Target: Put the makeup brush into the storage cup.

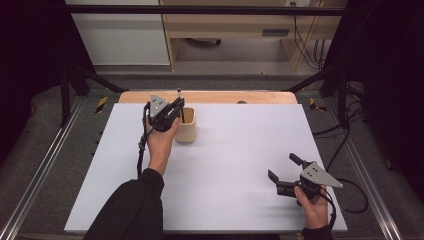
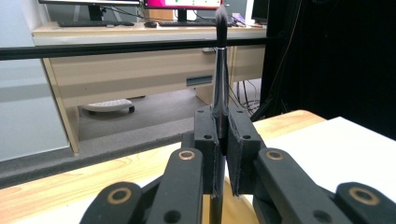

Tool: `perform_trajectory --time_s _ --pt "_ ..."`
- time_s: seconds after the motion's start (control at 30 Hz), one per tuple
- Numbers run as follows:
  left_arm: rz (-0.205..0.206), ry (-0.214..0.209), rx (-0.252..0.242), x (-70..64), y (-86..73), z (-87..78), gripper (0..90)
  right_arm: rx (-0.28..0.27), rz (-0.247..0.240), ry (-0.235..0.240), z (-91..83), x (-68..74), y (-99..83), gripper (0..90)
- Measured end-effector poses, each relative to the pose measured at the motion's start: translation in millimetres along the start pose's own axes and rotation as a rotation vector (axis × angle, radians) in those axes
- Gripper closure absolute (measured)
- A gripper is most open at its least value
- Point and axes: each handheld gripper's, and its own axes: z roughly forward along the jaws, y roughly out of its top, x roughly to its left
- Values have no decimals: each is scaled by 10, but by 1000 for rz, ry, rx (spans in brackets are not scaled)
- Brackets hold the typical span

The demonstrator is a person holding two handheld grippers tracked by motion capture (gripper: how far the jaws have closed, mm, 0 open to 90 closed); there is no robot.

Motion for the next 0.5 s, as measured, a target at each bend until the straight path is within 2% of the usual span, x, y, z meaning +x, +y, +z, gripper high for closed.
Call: perform_trajectory --time_s 0.5 --pt "0 -2 14 -12 -90 -4 835 7 4 3 7 6 -4 42"
